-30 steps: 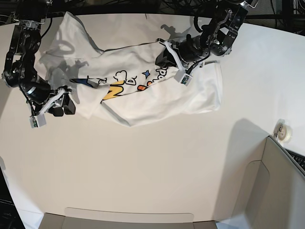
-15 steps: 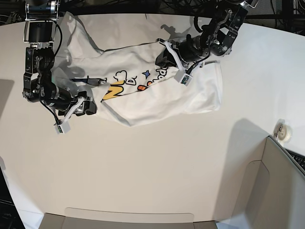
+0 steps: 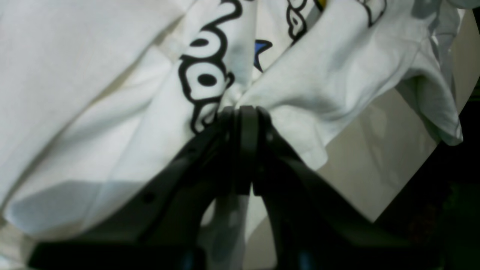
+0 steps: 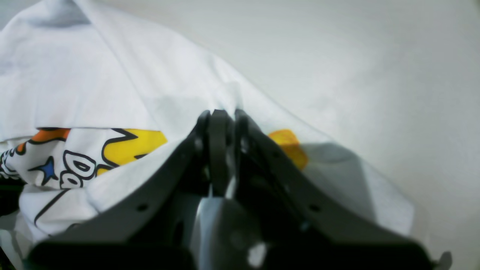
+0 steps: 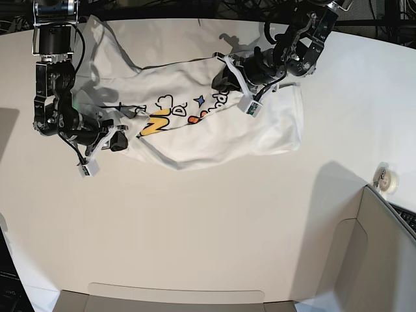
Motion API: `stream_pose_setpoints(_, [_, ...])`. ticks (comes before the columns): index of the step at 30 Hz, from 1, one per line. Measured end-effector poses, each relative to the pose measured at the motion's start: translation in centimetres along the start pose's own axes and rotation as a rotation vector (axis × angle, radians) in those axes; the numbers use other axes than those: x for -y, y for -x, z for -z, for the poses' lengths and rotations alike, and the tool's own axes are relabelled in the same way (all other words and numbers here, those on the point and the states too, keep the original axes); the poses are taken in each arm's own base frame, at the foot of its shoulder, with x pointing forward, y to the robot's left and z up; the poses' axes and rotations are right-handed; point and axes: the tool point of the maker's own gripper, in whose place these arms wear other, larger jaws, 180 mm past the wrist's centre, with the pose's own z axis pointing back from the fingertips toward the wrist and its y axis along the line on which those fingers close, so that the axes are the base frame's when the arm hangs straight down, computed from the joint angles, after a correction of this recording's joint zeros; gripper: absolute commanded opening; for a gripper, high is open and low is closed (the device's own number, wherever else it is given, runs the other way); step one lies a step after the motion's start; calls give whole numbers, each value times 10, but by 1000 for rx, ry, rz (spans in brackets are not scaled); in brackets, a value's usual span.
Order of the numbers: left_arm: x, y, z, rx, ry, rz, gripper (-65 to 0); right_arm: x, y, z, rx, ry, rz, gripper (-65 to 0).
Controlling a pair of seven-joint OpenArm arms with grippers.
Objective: Layout the t-shirt on the table in an organized manner, then fold the t-shirt properly
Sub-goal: 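Pull the t-shirt edge with the right gripper away from the left gripper, then drag the t-shirt hem with the right gripper to spread the body flat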
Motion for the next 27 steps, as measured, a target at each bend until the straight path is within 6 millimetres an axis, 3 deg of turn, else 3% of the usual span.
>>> stream_pose_setpoints(3, [0, 0, 0, 0, 0, 0, -635, -1, -12, -2, 11, 5, -23, -650])
stream_pose_setpoints(11, [0, 0, 0, 0, 0, 0, -635, 4, -104, -25, 170, 63, -117, -650])
stream_pose_setpoints(21, [0, 1, 0, -1, 1, 1, -635, 42, -161, -38, 202, 460, -331, -650])
stream_pose_setpoints(23, [0, 1, 0, -2, 0, 1, -635, 51, -162, -33, 205, 526, -373, -650])
stream_pose_setpoints(27, [1, 4, 0, 1, 1, -5, -635, 64, -141, -3, 159, 557, -416, -646])
